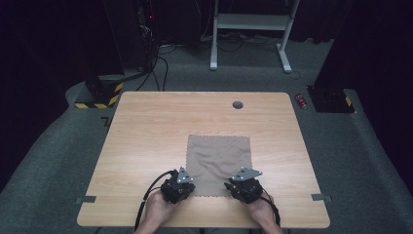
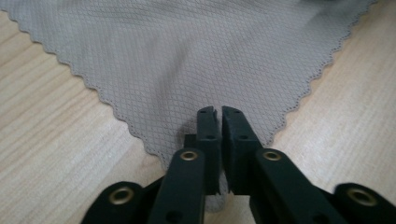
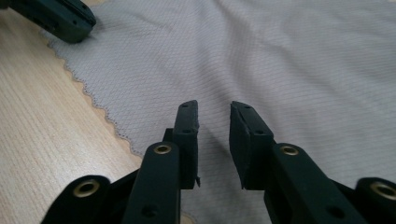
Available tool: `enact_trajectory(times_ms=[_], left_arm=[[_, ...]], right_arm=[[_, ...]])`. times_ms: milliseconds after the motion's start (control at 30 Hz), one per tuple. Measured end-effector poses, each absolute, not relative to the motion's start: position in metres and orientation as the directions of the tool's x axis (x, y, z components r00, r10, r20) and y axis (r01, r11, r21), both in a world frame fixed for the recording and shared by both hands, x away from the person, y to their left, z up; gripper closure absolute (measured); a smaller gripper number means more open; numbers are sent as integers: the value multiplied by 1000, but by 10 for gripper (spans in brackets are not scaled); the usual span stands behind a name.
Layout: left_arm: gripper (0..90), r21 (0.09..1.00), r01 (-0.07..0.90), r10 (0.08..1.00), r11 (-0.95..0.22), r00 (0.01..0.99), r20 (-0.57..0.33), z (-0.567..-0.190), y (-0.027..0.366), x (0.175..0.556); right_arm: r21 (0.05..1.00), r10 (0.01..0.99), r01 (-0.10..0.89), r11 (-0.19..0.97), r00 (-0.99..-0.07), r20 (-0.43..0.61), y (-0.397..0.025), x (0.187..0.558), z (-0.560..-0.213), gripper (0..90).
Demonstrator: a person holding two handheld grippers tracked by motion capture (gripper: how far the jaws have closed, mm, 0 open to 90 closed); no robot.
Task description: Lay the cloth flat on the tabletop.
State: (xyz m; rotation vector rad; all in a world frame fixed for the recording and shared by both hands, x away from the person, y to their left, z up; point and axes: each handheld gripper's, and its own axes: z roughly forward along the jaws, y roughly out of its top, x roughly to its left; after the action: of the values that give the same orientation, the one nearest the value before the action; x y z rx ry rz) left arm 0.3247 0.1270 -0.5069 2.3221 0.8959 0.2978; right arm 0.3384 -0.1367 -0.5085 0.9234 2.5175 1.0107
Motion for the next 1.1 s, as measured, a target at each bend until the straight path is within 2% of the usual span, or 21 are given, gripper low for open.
enact_trajectory(times_ms=[67, 267, 333, 367, 400, 467, 533, 633, 900, 1033, 1100], left_arm=[[895, 631, 517, 663, -579, 749, -6, -508, 128, 321], [896, 622, 523, 651, -583, 759, -29, -507, 133, 315], [838, 625, 542, 650, -562, 756, -72, -507, 134, 316], [777, 627, 549, 658, -553, 749, -76, -507, 135, 317], [708, 628, 552, 667, -548, 742, -69, -507, 135, 319], [627, 643, 554, 693, -529, 719, -49, -506, 136, 324], [576, 669, 560, 722, -489, 690, -49, -506, 138, 333], [532, 683, 578, 766, -447, 641, -42, -506, 140, 350], [487, 667, 589, 812, -457, 582, 43, -512, 142, 385], [470, 666, 593, 820, -452, 571, 48, -512, 145, 394], [459, 668, 607, 826, -430, 564, 20, -513, 147, 397]], right_arm=[[689, 645, 457, 562, -764, -20, -133, 335, -512, 703], [691, 633, 436, 576, -773, -40, -132, 322, -516, 697], [686, 630, 437, 582, -775, -41, -132, 321, -516, 678], [682, 628, 437, 587, -777, -43, -131, 320, -515, 668], [683, 630, 437, 585, -776, -43, -130, 321, -514, 665], [697, 631, 437, 569, -775, -28, -126, 323, -512, 663], [714, 626, 432, 552, -780, -11, -118, 326, -509, 659], [729, 614, 424, 537, -789, 8, -102, 328, -508, 655], [727, 585, 404, 555, -811, 4, -62, 333, -518, 653], [720, 582, 393, 571, -813, -19, -53, 329, -521, 642], [719, 573, 379, 583, -819, -32, -52, 327, -521, 639]])
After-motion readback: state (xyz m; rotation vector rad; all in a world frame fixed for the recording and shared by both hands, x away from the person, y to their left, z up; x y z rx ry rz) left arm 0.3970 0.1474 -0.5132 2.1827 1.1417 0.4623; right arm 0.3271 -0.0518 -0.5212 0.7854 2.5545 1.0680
